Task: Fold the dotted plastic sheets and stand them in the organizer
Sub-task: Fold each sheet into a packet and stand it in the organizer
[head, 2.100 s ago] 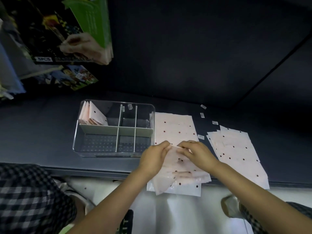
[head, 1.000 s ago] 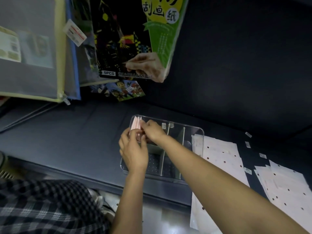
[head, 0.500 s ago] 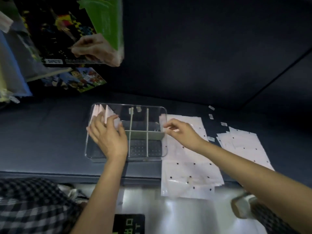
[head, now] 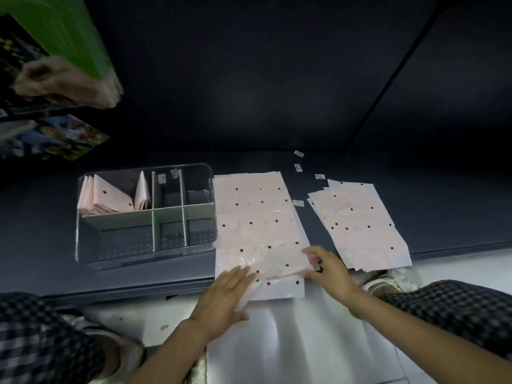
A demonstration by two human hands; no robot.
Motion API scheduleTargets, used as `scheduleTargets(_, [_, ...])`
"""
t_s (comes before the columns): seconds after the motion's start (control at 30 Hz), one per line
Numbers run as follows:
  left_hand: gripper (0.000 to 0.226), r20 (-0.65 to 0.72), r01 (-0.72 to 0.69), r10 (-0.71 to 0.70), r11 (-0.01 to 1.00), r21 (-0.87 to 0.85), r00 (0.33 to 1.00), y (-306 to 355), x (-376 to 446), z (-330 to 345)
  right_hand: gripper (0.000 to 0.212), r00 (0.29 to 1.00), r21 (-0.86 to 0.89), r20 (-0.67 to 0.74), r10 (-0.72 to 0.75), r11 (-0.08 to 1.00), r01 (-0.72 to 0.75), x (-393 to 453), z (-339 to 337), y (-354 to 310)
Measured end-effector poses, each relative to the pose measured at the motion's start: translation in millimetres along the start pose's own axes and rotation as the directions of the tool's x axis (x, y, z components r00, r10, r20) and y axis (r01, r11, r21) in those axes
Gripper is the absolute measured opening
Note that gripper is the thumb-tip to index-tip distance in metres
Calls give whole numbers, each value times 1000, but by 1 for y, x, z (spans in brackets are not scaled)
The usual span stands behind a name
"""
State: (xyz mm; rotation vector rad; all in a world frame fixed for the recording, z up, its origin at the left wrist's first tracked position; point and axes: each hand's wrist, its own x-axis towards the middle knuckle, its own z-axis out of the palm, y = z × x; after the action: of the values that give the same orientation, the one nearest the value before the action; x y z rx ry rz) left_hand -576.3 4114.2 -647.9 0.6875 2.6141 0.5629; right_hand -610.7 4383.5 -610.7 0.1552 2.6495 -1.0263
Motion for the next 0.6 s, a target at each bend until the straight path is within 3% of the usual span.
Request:
scheduleTargets(0.2, [63, -47, -7, 8, 1000, 21, 999, 1, 6, -3, 25, 997, 186, -9, -82, 979, 82, 5, -3, -20])
scheduleTargets(0.3, [52, -116, 9, -23, 993, -119, 993, 3, 10, -11, 21, 991, 289, 56, -121, 952, 100, 15, -17, -33])
scheduleTargets(0.37, [53, -63, 61, -81, 960, -273, 995, 7, 16, -27, 18, 992, 283, 88, -91, 957, 63, 25, -27, -38])
scheduleTargets(0.4, [53, 3, 95, -99, 942, -323, 995, 8, 20, -36, 16, 992, 287, 118, -54, 958, 18, 30, -33, -38])
scheduleTargets(0.47, [53, 127, 127, -86, 924, -361, 988, 8, 27, -55, 10, 953, 407, 290, 89, 890, -207, 39, -46, -38])
scheduleTargets(0.53, [59, 176, 115, -48, 913, -392, 983, 6, 33, -71, 11, 853, 503, 490, 179, 741, -445, 47, -56, -37])
scheduleTargets(0.6, [63, 121, 107, -56, 876, -471, 991, 5, 37, -84, 16, 793, 586, 569, 215, 570, -575, 55, -61, -36])
